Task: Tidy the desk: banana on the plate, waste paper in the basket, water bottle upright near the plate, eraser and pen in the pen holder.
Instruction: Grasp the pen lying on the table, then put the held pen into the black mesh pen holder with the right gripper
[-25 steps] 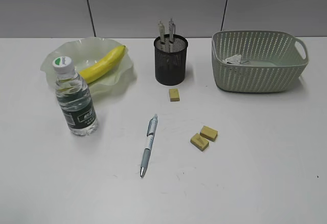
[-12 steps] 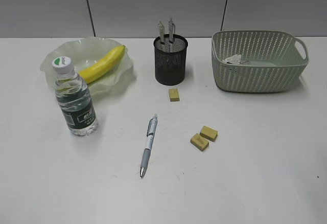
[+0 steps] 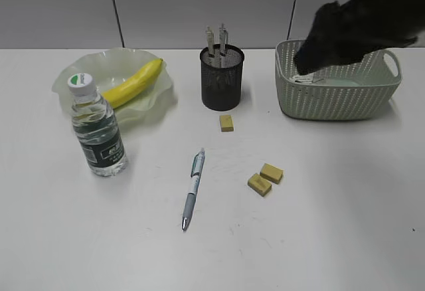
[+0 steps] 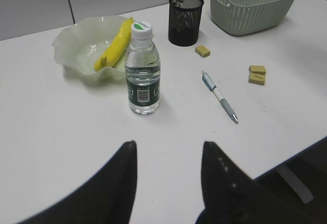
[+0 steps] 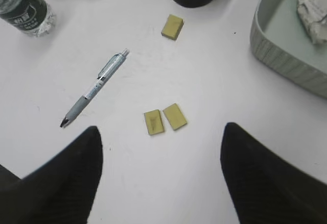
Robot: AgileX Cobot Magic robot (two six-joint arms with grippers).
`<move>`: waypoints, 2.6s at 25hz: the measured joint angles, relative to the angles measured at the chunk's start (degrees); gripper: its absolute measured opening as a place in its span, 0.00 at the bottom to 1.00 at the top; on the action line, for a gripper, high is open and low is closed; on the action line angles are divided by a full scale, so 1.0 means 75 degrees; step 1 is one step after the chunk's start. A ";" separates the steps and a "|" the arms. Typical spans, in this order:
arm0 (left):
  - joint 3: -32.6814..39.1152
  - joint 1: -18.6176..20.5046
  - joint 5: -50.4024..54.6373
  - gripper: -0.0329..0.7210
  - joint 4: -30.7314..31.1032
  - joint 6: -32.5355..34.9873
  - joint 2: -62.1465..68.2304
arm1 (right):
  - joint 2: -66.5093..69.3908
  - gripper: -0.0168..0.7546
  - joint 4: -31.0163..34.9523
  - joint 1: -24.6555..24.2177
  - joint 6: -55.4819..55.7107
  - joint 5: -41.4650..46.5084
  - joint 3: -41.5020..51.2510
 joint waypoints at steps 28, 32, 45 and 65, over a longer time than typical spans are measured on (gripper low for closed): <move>0.0000 0.0000 0.0195 0.44 -0.0036 0.0065 0.0000 | 0.7341 0.75 -0.0781 0.2348 0.5041 0.3156 -0.5954; 0.0000 0.0000 0.0195 0.44 -0.0036 0.0065 0.0000 | 0.7749 0.70 -0.0550 0.2348 0.5123 0.3077 -0.5954; 0.0000 0.0000 0.0203 0.44 -0.0036 0.0065 0.0000 | 0.8248 0.37 -0.0600 0.2348 0.5084 0.3226 -0.6005; 0.0008 0.0000 0.0203 0.44 -0.0036 0.0065 0.0000 | 0.5486 0.16 -0.3400 0.1954 0.4469 0.2569 -0.6561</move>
